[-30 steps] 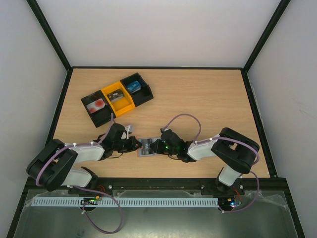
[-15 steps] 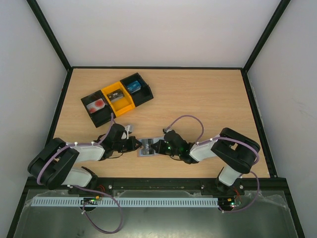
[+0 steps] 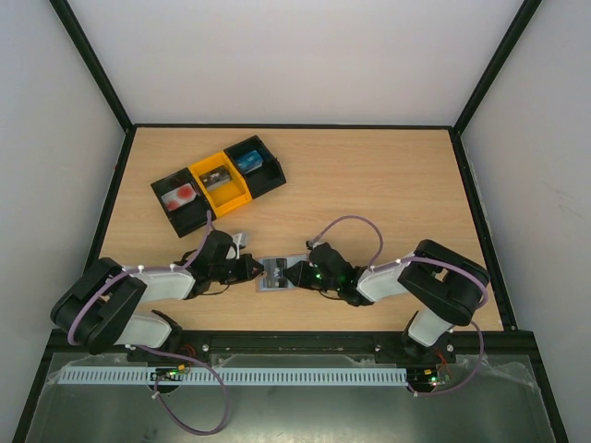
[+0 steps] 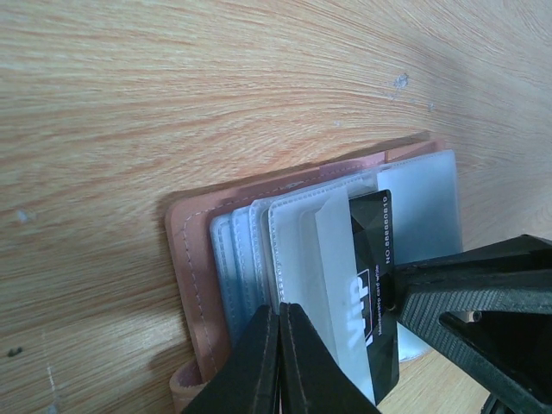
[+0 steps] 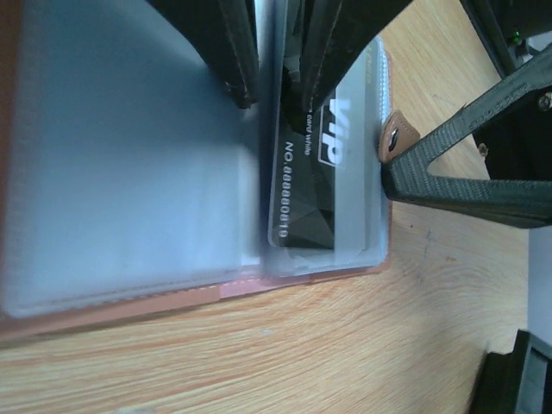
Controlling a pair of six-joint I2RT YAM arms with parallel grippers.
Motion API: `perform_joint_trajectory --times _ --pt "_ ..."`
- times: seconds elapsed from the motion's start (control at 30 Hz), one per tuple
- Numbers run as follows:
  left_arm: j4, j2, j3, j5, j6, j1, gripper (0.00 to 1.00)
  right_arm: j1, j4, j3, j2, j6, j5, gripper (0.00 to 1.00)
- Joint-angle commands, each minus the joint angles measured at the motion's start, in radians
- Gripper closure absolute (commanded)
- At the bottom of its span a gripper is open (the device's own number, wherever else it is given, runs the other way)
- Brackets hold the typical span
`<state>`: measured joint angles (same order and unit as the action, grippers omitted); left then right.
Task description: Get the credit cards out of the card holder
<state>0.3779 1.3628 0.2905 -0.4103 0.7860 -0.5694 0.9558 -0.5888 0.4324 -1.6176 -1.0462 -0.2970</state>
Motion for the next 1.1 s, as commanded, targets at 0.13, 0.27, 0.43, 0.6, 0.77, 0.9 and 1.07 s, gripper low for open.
perform_joint_trajectory --times 0.13,0.27,0.43,0.6,0.77,0.9,1.07 --pt "-0.049 0.001 -0.025 0.021 -0.009 -0.006 0.97 -0.003 -0.003 0.038 -0.041 -0.003 -0.021 0.78" --pt "-0.045 0.002 -0.027 0.011 -0.009 -0.006 0.97 -0.004 -0.01 0.043 -0.058 -0.005 -0.027 0.78" --pt "-0.046 -0.001 -0.024 0.008 -0.011 -0.007 0.97 -0.004 -0.019 0.045 -0.072 -0.005 -0.028 0.81" --pt "-0.051 0.002 -0.024 0.013 -0.014 -0.007 0.97 -0.007 -0.026 0.034 -0.073 -0.014 -0.026 0.91" --pt "-0.062 0.001 -0.024 0.025 -0.025 -0.007 0.97 -0.011 -0.034 0.014 -0.057 -0.017 -0.022 0.96" --pt "-0.07 0.001 -0.024 0.034 -0.028 -0.007 0.97 -0.015 -0.046 -0.004 -0.053 -0.023 -0.017 0.96" --pt "-0.077 0.007 -0.025 0.043 -0.036 -0.007 0.97 -0.021 -0.053 -0.021 -0.044 -0.028 -0.013 0.96"
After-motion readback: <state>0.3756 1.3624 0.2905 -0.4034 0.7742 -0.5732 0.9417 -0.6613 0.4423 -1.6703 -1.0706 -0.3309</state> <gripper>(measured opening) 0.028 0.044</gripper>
